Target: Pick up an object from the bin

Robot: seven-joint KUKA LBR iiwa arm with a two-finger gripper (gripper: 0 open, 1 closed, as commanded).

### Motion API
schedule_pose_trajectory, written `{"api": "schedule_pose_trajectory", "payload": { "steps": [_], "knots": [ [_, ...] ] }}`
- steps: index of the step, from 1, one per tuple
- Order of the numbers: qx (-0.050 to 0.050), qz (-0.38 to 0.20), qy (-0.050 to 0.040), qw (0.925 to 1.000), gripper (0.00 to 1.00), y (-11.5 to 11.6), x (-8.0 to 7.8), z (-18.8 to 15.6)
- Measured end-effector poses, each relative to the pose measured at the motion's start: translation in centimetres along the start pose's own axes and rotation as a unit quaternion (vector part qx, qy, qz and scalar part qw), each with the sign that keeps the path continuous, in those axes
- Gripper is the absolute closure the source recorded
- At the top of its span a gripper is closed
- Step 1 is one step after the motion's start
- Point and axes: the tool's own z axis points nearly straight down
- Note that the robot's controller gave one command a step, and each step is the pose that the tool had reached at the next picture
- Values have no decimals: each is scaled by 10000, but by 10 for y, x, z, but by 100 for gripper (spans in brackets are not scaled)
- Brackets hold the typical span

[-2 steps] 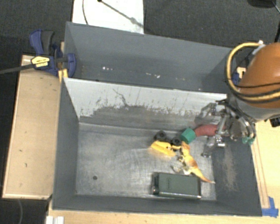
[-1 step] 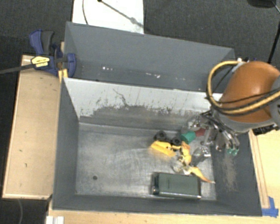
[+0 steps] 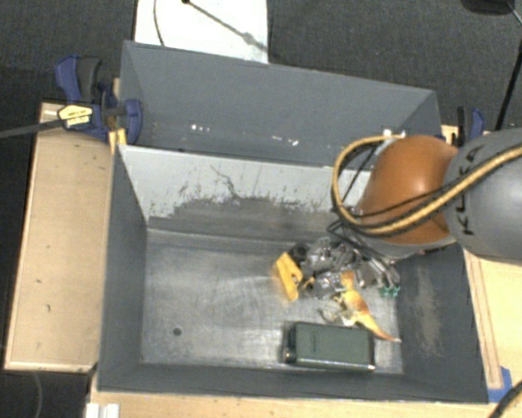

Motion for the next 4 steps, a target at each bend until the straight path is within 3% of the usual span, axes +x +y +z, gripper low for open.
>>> {"api": "schedule_pose_trajectory", "payload": {
  "steps": [1, 2, 3, 4],
  "knots": [
    [1, -3, 0, 10000, 100, 0, 0, 0],
    [-19, 32, 91, 10000, 100, -10, 15, -25],
    [-10, -32, 69, 10000, 100, -5, 13, -32],
    [-34, -286, 130, 9995, 100, -3, 31, -73]
  ]
}}
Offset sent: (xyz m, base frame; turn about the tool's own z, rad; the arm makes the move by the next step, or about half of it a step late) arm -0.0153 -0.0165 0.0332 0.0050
